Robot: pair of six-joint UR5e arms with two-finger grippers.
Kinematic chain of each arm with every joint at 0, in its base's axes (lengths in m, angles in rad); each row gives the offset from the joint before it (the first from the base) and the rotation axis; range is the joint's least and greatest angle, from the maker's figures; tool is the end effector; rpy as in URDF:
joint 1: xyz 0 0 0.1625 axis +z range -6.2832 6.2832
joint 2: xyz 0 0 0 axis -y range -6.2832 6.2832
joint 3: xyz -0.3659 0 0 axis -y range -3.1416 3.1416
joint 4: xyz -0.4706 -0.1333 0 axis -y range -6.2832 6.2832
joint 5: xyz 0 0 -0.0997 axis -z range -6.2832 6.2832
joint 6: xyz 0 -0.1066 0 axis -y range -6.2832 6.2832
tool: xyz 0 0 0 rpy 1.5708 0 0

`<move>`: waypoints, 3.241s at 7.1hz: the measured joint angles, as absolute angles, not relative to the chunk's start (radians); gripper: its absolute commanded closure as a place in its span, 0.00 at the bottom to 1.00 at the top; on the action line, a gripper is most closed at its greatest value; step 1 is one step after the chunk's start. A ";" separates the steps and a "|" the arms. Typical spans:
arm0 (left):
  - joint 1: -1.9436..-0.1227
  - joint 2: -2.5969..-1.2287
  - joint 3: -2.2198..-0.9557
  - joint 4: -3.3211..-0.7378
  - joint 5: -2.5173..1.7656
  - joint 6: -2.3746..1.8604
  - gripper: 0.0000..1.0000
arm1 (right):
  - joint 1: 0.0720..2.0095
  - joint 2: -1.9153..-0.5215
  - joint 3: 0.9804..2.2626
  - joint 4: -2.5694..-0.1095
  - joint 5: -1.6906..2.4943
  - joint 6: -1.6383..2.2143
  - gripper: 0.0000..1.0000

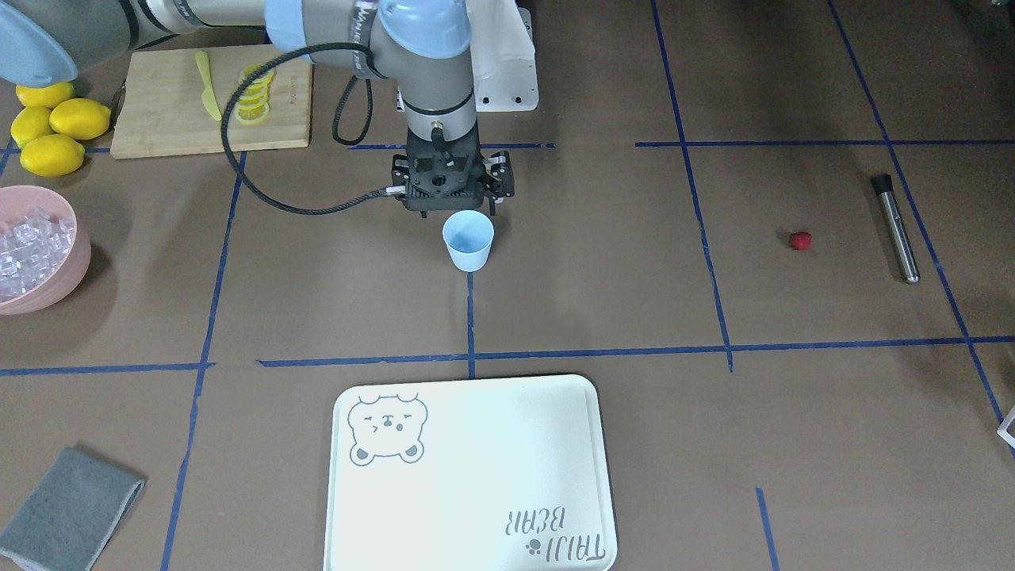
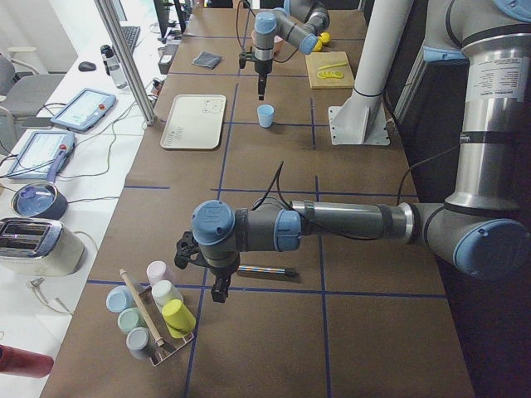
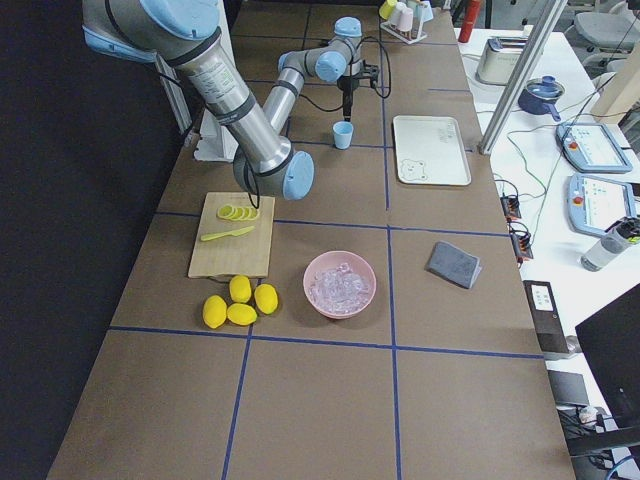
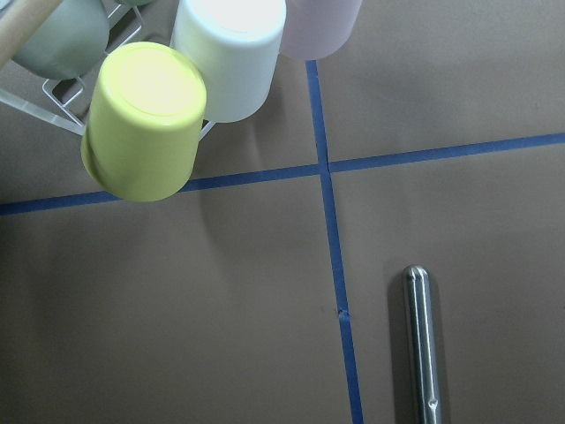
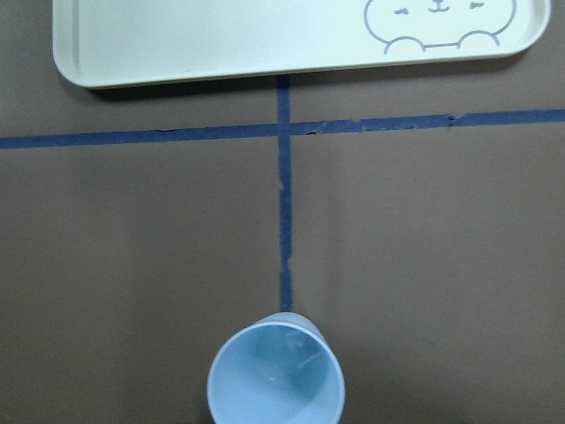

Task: Mash ice and strawberries in cup
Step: 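Move the right gripper back over the bowl of ice, then lower the right gripper into the bowl and grasp another ice cube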

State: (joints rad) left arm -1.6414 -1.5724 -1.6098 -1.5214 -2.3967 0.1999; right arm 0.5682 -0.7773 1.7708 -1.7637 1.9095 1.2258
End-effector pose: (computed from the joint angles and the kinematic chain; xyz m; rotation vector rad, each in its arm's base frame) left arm -0.0950 -0.5646 0.5824 0.1032 0.8200 0.1182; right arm -0.5030 -0.4372 0.0232 0.0620 -0.8523 0.0739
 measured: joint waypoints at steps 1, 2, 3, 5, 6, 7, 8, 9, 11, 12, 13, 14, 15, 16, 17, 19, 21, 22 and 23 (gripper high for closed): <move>-1.641 -1.571 -1.610 -1.534 -2.395 0.199 0.00 | 0.593 -0.874 1.903 -1.781 1.911 1.213 0.01; -1.641 -1.569 -1.610 -1.540 -2.395 0.198 0.00 | 0.622 -0.980 2.026 -1.787 1.913 1.184 0.01; -1.641 -1.568 -1.611 -1.543 -2.395 0.197 0.00 | 0.652 -1.089 2.129 -1.786 1.914 1.140 0.01; -1.641 -1.568 -1.613 -1.544 -2.396 0.196 0.00 | 0.747 -1.316 2.273 -1.765 1.954 0.975 0.01; -1.641 -1.568 -1.616 -1.545 -2.396 0.196 0.00 | 0.819 -1.447 2.300 -1.699 2.006 0.861 0.01; -1.641 -1.568 -1.617 -1.545 -2.396 0.196 0.00 | 0.887 -1.583 2.300 -1.587 2.055 0.769 0.01; -1.641 -1.568 -1.618 -1.545 -2.397 0.196 0.00 | 0.943 -1.695 2.282 -1.477 2.092 0.693 0.01; -1.641 -1.568 -1.619 -1.545 -2.398 0.196 0.00 | 0.984 -1.778 2.249 -1.402 2.113 0.608 0.01; -1.641 -1.568 -1.620 -1.545 -2.400 0.196 0.00 | 1.027 -1.847 2.170 -1.319 2.122 0.494 0.02; -1.641 -1.568 -1.620 -1.545 -2.400 0.196 0.00 | 1.043 -1.855 2.122 -1.283 2.124 0.449 0.04; -1.641 -1.568 -1.623 -1.544 -2.400 0.196 0.00 | 1.069 -1.856 2.073 -1.259 2.134 0.397 0.07; -1.641 -1.568 -1.628 -1.544 -2.400 0.195 0.00 | 1.092 -1.851 2.035 -1.248 2.152 0.362 0.12; -1.641 -1.568 -1.630 -1.543 -2.400 0.195 0.00 | 1.102 -1.844 2.007 -1.244 2.163 0.346 0.18; -1.641 -1.568 -1.632 -1.543 -2.400 0.195 0.00 | 1.105 -1.837 1.979 -1.243 2.168 0.338 0.20; -1.641 -1.568 -1.633 -1.543 -2.399 0.195 0.00 | 1.106 -1.825 1.953 -1.244 2.171 0.336 0.21; -1.641 -1.568 -1.634 -1.543 -2.399 0.195 0.00 | 1.106 -1.781 1.895 -1.249 2.172 0.334 0.26; -1.641 -1.568 -1.634 -1.543 -2.399 0.195 0.00 | 1.105 -1.766 1.858 -1.250 2.172 0.334 0.27; -1.641 -1.568 -1.634 -1.543 -2.400 0.195 0.00 | 1.100 -1.766 1.848 -1.251 2.171 0.324 0.27; -1.641 -1.567 -1.634 -1.543 -2.400 0.195 0.00 | 1.090 -1.766 1.842 -1.253 2.171 0.309 0.30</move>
